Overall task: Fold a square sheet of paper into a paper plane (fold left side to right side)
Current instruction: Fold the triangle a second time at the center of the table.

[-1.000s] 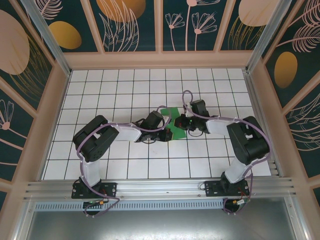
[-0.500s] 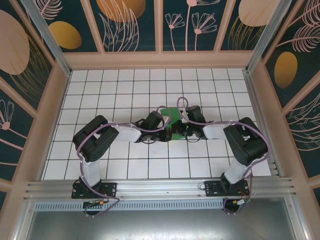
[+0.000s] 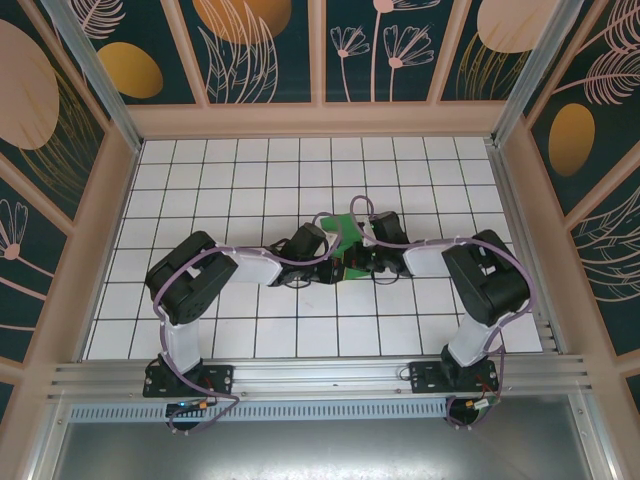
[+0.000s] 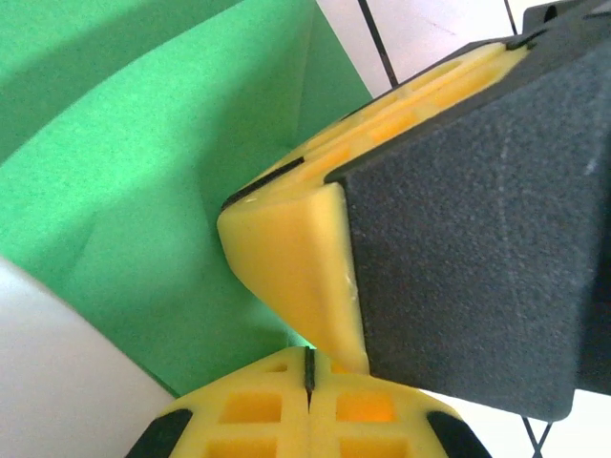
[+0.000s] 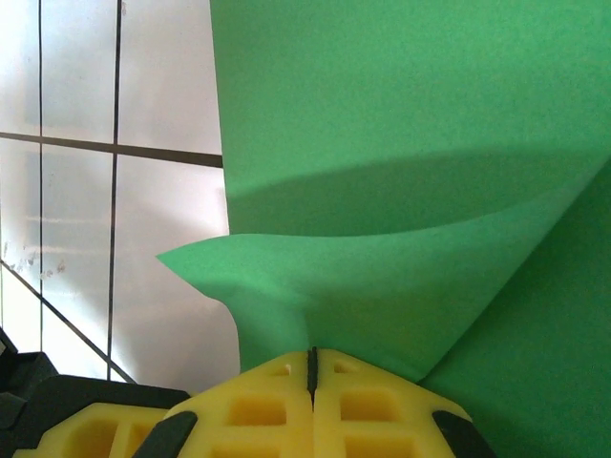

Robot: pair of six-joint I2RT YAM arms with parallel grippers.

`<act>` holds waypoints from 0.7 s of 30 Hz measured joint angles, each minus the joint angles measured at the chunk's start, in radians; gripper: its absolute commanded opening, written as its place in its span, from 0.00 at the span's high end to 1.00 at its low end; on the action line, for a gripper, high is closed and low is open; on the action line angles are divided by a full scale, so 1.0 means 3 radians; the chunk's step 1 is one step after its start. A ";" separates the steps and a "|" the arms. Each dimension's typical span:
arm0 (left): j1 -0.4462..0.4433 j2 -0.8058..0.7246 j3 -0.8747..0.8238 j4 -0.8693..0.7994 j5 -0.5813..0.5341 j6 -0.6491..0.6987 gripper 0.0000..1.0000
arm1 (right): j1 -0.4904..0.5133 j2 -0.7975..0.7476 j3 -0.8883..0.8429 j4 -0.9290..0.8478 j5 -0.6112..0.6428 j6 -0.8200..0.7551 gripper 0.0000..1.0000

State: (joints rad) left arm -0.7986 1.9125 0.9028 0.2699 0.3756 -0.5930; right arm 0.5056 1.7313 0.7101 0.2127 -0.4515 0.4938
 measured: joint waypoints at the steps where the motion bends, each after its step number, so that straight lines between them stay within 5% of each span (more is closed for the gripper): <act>1: 0.0000 -0.0001 -0.0006 0.0013 -0.0006 0.0000 1.00 | -0.0011 0.0011 0.0027 -0.0033 -0.0018 -0.0027 1.00; 21: -0.0008 -0.0014 -0.0065 0.0113 -0.0034 -0.0011 1.00 | -0.0449 0.0195 0.0342 -0.0245 0.0005 -0.0261 1.00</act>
State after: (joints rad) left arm -0.8009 1.9083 0.8833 0.3038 0.3653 -0.5964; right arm 0.3710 1.7897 0.8127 0.1390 -0.4500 0.4156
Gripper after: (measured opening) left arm 0.069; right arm 0.063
